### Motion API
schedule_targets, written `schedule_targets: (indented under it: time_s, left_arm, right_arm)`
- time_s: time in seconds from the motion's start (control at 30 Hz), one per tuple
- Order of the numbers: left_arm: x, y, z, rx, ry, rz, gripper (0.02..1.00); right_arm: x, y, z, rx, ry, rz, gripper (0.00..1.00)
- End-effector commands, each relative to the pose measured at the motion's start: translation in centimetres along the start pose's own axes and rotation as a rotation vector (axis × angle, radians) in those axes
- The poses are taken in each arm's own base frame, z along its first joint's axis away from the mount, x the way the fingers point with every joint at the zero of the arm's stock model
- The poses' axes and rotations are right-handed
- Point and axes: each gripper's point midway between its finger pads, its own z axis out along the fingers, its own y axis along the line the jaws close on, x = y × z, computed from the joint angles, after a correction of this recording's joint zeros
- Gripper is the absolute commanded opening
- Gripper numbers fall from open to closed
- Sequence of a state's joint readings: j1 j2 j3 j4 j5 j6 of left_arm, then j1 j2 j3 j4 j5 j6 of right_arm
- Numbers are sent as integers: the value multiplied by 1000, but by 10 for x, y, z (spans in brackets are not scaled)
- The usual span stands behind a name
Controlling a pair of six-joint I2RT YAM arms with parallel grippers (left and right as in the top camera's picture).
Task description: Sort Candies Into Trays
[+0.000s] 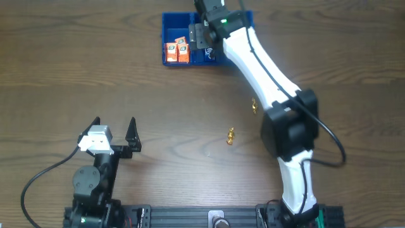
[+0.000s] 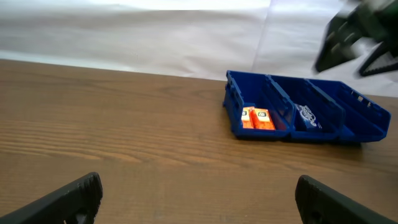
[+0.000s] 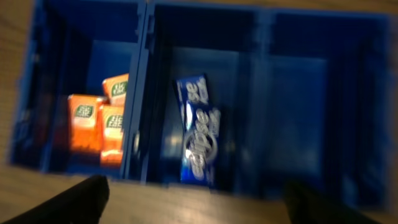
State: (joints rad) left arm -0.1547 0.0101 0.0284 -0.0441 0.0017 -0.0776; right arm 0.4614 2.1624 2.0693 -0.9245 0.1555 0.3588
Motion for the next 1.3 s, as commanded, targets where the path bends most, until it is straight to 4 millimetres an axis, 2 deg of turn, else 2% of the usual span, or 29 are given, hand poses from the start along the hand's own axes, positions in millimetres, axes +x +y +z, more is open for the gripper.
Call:
schedule_targets:
  time_s: [0.03, 0.1, 0.2, 0.27, 0.37, 0.47, 0.57, 0.63, 0.77, 1.13, 1.2, 1.3]
  left_arm:
    - [18, 3, 1, -14, 50, 7, 998]
    - [18, 3, 1, -14, 50, 7, 996]
    - [18, 3, 1, -14, 50, 7, 998]
    - [18, 3, 1, -14, 50, 7, 996]
    - [18, 3, 1, -14, 50, 7, 998]
    - [18, 3, 1, -13, 50, 7, 998]
    - [18, 3, 1, -14, 50, 7, 998]
    - [18, 3, 1, -14, 50, 7, 998]
    - [18, 3, 1, -14, 50, 7, 998]
    - [18, 3, 1, -14, 50, 7, 998]
    - [18, 3, 1, -14, 50, 7, 998]
    - [18, 3, 1, -14, 50, 7, 998]
  right_arm:
    - [8, -26, -113, 73, -15, -13, 996]
    - [42, -36, -131, 107, 87, -22, 996]
    - [91, -47, -135, 148, 200, 3, 998]
    - [133, -49, -123, 146, 272, 32, 1000]
    - [185, -36, -98, 55, 339, 30, 1000]
    - [229, -26, -71, 19, 388, 34, 1000]
    - [272, -30, -44, 28, 449, 65, 989]
    - [288, -29, -35, 8, 475, 70, 974]
    - [302, -34, -26, 15, 483, 91, 958]
    - [314, -37, 5, 32, 498, 101, 855]
    - [313, -37, 5, 36, 494, 101, 818]
    - [314, -37, 5, 37, 496, 100, 700]
